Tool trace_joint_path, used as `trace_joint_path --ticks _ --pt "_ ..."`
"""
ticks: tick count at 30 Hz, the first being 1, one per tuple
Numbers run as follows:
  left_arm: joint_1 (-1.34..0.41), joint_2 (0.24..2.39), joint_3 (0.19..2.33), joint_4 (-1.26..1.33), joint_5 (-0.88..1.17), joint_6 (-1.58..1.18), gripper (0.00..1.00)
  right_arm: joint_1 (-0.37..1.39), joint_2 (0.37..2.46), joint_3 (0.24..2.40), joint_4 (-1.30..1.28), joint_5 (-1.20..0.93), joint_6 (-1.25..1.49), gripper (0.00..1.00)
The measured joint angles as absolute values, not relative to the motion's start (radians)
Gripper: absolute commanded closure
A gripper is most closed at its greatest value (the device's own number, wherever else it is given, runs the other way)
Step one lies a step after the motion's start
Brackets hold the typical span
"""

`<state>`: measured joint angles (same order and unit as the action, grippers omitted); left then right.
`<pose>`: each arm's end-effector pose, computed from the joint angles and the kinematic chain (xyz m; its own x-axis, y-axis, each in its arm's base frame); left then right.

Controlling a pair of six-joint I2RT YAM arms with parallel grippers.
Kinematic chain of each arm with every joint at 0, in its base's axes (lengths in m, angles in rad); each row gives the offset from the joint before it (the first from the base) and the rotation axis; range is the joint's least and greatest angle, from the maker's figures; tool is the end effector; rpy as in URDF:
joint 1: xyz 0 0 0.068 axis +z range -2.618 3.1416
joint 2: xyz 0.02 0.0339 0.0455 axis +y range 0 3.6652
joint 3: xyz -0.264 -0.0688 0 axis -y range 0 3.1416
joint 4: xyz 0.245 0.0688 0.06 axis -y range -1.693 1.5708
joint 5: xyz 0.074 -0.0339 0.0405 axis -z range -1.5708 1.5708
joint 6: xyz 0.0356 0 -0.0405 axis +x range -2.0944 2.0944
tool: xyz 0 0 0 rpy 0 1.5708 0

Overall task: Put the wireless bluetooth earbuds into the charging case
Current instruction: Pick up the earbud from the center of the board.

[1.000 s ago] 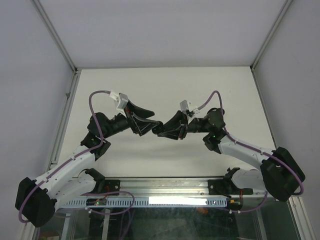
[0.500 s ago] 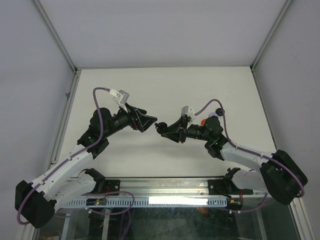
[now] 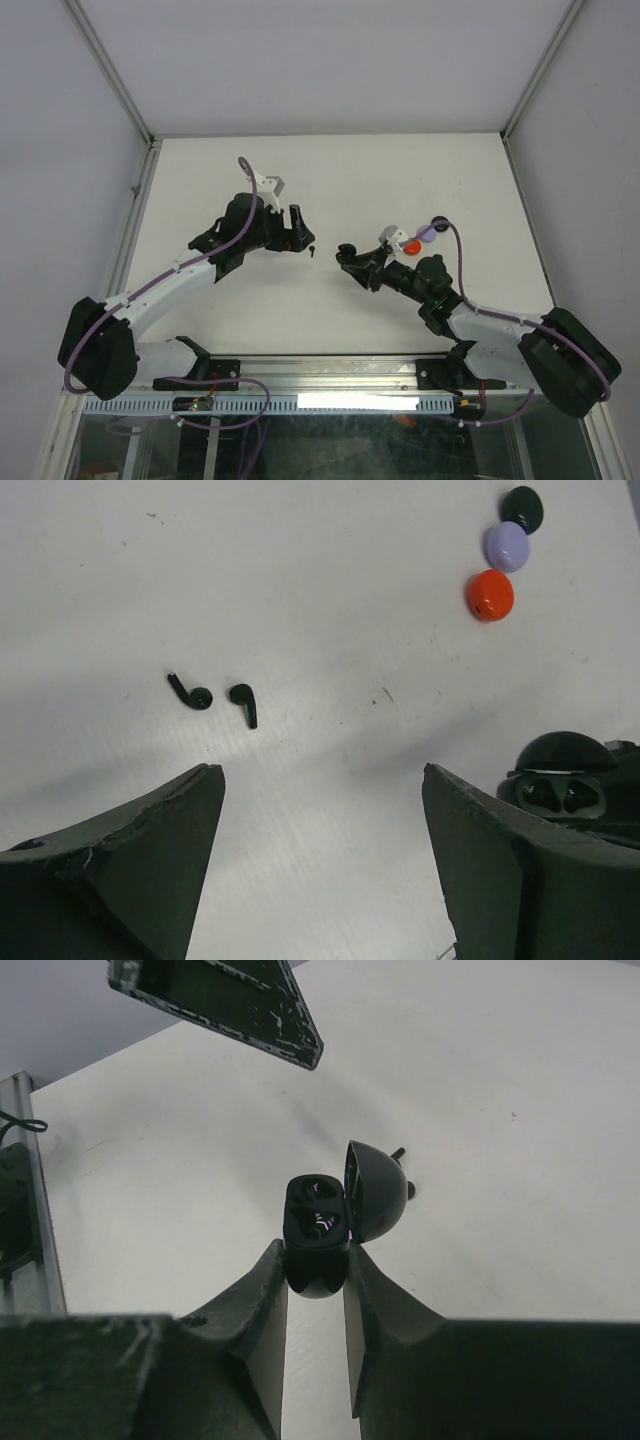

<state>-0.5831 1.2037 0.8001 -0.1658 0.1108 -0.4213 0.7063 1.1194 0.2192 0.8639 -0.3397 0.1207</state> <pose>0.2201 -0.1499 0.2599 -0.6663 -0.0474 -0.7442 0.3863 0.8317 -0.3988 0.1533 0.1464 0.1925 -0.1316 0.0370 -0.9906 -0.8556 0.5004 0.1323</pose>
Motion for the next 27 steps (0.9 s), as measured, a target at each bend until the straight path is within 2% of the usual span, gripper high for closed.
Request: trace_joint_path --ticks 7,16,27 --pt "-0.601 1.434 0.945 -0.244 0.072 -0.457 0.24 0.706 1.172 0.159 1.005 -0.217 0.126 1.00" --pt "-0.689 1.745 1.167 -0.407 -0.069 -0.443 0.38 0.706 1.169 0.139 1.060 -0.138 0.137 1.00" --pt "-0.700 1.872 1.283 -0.501 -0.136 -0.413 0.54 0.706 1.156 0.139 1.063 -0.120 0.141 1.00"
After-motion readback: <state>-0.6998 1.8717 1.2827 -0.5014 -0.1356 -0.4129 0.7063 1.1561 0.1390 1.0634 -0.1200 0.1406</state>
